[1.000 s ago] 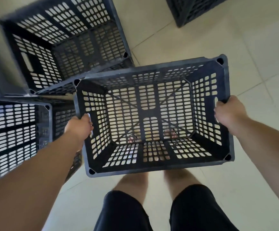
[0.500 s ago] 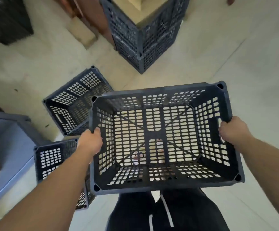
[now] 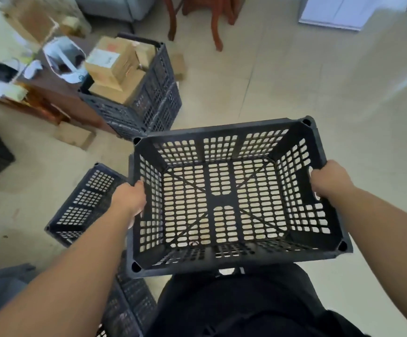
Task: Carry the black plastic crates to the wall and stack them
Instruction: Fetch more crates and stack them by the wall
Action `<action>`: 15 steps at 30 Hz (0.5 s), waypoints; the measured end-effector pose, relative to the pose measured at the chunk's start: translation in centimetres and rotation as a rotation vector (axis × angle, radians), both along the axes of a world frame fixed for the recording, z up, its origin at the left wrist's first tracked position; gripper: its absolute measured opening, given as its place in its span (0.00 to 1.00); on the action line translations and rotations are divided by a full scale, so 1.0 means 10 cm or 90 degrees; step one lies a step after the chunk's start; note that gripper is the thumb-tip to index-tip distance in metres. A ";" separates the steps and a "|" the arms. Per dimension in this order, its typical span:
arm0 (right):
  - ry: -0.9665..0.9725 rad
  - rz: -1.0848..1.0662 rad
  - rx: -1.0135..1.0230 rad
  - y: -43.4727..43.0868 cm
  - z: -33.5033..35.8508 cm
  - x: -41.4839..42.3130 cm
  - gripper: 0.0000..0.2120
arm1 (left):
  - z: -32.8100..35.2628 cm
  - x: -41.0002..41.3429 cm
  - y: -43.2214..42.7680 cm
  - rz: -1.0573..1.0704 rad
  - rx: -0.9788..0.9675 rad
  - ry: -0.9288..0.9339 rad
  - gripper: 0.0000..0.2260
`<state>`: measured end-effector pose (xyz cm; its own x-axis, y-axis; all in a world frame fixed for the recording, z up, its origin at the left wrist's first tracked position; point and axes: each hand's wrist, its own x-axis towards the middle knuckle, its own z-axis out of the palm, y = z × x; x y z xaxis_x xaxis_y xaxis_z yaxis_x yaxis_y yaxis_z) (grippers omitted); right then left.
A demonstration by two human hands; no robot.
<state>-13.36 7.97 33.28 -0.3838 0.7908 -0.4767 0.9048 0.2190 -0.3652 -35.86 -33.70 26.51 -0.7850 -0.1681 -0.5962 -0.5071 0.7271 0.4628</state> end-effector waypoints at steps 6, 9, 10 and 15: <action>0.038 -0.099 -0.020 0.85 0.10 0.88 0.16 | 0.55 0.45 1.34 -0.051 0.007 0.012 0.30; 0.057 -0.173 -0.022 1.28 0.11 1.37 0.16 | 0.81 0.75 2.09 -0.108 0.012 0.008 0.26; 0.059 -0.199 -0.017 1.44 0.14 1.53 0.16 | 0.87 0.82 2.36 -0.137 0.011 0.006 0.24; 0.062 -0.323 -0.003 2.18 0.26 2.30 0.16 | 1.00 1.12 3.67 -0.266 0.024 0.019 0.18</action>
